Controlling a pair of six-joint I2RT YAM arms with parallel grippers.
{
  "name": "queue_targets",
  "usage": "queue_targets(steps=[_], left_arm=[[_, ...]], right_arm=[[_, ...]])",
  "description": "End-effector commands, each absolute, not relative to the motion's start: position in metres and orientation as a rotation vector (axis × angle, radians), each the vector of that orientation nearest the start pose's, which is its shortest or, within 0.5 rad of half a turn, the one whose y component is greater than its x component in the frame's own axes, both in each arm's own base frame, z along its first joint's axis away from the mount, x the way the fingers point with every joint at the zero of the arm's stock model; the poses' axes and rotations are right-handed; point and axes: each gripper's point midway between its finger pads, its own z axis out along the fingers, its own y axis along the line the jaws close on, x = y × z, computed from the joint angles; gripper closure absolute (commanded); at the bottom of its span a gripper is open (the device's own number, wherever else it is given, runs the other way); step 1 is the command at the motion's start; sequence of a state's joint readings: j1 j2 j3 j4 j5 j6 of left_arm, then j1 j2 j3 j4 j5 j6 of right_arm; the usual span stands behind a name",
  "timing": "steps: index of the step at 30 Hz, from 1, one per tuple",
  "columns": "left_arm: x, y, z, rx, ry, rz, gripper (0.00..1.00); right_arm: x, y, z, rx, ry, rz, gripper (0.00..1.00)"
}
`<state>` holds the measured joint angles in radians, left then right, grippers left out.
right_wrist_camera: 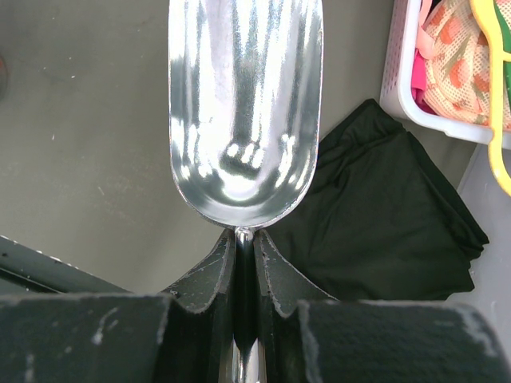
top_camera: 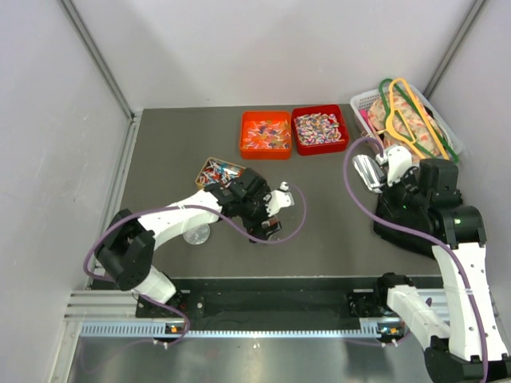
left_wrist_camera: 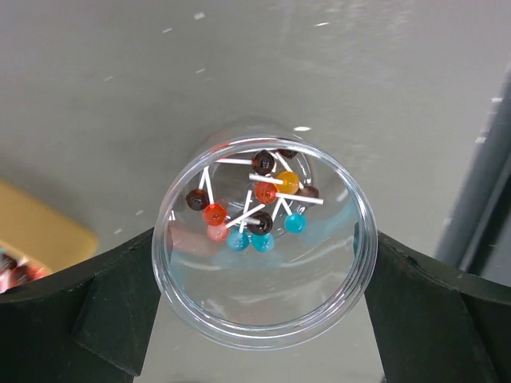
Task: Pack the candies
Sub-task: Pick up the packing bottle from the center of the board.
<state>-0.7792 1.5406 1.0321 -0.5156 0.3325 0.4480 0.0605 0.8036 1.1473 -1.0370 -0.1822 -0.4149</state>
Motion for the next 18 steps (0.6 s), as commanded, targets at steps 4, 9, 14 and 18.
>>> queue_targets(steps=[4, 9, 14, 18], left_arm=[[0.242, -0.274, 0.109, 1.548, 1.98, -0.425, 0.01], [0.238, -0.276, 0.099, 1.579, 2.001, -0.464, 0.01], [0.215, -0.287, 0.112, 1.643, 2.022, -0.66, 0.01], [0.229, -0.287, 0.13, 1.623, 1.945, -0.578, 0.01]], right_arm=[[0.223, 0.028, 0.278, -0.59, 2.087, 0.005, 1.0], [0.223, 0.029, 0.279, -0.591, 2.083, 0.008, 1.0], [0.222, 0.028, 0.28, -0.591, 2.085, 0.002, 1.0], [0.222, 0.027, 0.279, -0.591, 2.084, 0.0, 1.0]])
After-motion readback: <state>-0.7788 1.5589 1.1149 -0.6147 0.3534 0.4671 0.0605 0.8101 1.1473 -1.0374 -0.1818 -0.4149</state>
